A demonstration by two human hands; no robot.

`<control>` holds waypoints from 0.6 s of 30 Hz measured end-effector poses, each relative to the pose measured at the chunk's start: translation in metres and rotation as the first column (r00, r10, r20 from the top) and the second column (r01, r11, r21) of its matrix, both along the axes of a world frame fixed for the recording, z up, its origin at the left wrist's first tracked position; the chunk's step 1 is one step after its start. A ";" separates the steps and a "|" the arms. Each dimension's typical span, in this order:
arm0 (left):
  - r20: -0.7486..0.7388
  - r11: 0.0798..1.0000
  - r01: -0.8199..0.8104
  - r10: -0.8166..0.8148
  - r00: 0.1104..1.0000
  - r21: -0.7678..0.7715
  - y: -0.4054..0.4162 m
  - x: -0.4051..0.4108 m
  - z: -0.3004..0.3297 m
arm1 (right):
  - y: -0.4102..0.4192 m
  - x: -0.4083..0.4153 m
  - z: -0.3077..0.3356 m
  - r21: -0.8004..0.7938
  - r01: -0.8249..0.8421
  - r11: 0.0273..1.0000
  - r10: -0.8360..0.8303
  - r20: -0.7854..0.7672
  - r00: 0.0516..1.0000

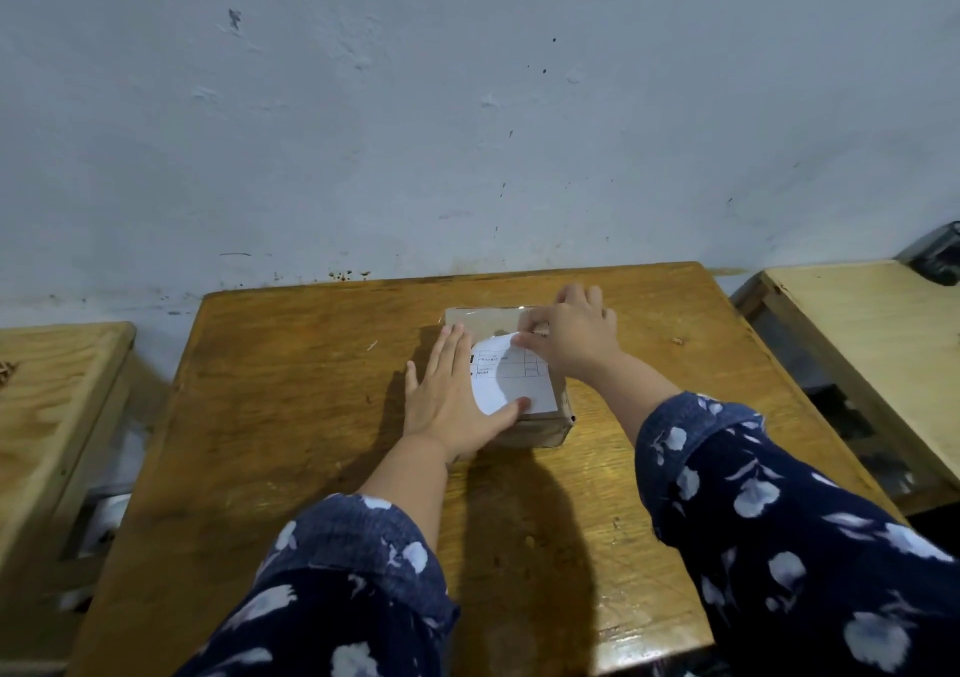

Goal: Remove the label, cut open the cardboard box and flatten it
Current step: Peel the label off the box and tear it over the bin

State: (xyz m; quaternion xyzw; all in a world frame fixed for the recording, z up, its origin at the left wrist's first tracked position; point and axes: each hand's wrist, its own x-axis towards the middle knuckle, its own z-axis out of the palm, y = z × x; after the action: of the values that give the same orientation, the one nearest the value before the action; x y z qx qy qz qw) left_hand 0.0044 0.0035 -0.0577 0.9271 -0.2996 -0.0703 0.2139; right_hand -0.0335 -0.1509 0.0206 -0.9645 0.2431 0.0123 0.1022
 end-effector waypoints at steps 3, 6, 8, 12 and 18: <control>-0.005 1.000 0.008 -0.008 1.000 -0.010 0.001 0.001 0.000 | 0.001 -0.001 0.011 -0.004 -0.013 1.000 0.013 -0.063 0.998; -0.013 0.999 0.020 -0.020 1.000 -0.025 0.003 0.002 -0.001 | 0.001 -0.004 0.026 0.123 0.007 0.992 0.002 -0.077 0.997; -0.018 0.999 0.033 -0.034 0.999 -0.018 0.004 0.003 0.000 | -0.001 -0.007 0.032 0.210 0.071 0.975 -0.055 -0.079 0.995; 0.021 0.988 0.129 -0.131 0.991 0.079 0.010 0.002 0.003 | -0.004 -0.017 0.032 0.481 0.240 0.843 -0.285 0.022 0.958; 0.087 0.960 0.168 -0.191 0.978 0.225 0.016 0.004 0.003 | -0.024 -0.029 0.028 0.689 0.240 0.684 -0.399 0.078 0.914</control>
State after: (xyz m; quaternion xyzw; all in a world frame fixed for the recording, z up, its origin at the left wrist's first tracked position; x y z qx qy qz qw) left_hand 0.0087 0.0196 -0.0552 0.9163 -0.3841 -0.0716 0.0882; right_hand -0.0622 -0.1752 0.0482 -0.8008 0.3750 -0.0275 0.4663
